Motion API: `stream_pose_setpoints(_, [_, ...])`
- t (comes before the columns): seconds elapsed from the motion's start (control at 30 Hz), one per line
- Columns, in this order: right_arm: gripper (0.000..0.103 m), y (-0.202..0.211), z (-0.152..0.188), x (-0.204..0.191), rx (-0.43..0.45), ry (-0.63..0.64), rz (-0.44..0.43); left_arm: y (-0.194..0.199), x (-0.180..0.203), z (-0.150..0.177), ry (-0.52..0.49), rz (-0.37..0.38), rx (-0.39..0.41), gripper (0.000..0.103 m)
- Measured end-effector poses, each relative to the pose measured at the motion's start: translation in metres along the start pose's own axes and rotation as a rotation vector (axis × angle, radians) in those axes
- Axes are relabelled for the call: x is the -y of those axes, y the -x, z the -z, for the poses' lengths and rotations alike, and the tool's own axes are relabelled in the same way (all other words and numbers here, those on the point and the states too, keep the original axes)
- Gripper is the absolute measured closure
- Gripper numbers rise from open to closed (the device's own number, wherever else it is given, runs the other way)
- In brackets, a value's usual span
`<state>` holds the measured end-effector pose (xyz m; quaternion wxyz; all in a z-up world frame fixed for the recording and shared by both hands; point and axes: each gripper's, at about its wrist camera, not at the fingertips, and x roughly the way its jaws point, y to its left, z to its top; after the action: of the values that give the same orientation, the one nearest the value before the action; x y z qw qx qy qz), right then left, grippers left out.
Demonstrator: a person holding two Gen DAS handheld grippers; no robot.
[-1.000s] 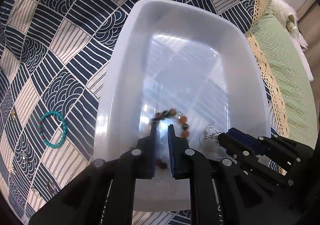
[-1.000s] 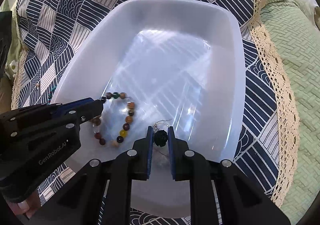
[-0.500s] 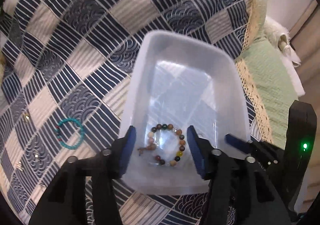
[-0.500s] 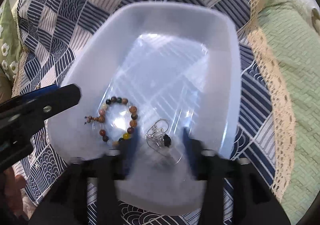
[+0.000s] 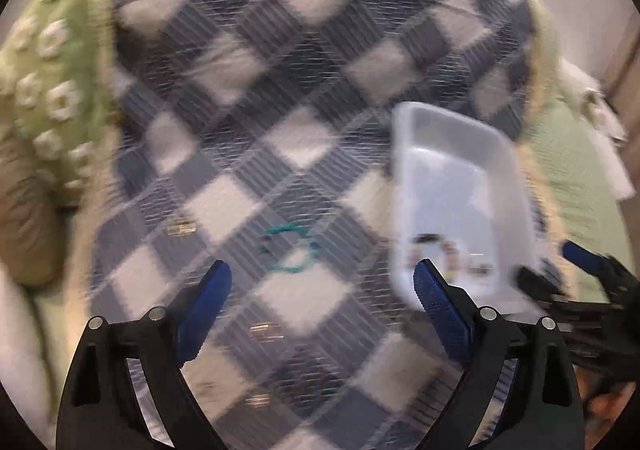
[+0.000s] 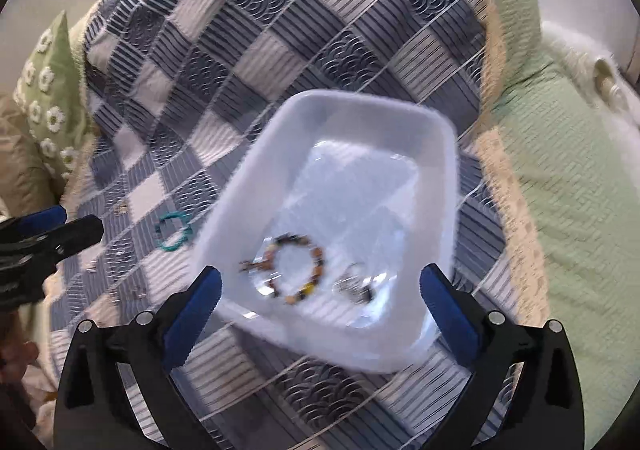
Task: Organize jewelry
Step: 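Grasp the silver flower charm with the left tool while the right moves toward the gold ring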
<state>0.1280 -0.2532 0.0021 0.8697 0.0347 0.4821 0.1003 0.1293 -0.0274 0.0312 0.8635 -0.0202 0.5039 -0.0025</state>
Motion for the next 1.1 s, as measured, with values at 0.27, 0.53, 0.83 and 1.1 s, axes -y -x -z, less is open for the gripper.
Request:
stream_pose_setpoints(0.27, [0.005, -0.001, 0.009, -0.047, 0.010, 0.073, 0.061, -0.014, -0.071, 0.019, 0.008, -0.101, -0.052, 0.015])
stream_pose_setpoints(0.53, [0.005, -0.025, 0.012, -0.100, -0.082, 0.105, -0.065, -0.058, -0.134, 0.044, 0.044, -0.190, -0.181, 0.015])
stream_pose_setpoints(0.83, [0.005, -0.060, 0.024, -0.150, -0.146, 0.228, -0.029, -0.093, -0.182, 0.059, 0.122, -0.181, -0.187, 0.016])
stream_pose_setpoints(1.1, [0.005, -0.067, 0.031, -0.157, -0.158, 0.259, 0.002, -0.114, -0.182, 0.065, 0.130, -0.137, -0.250, 0.050])
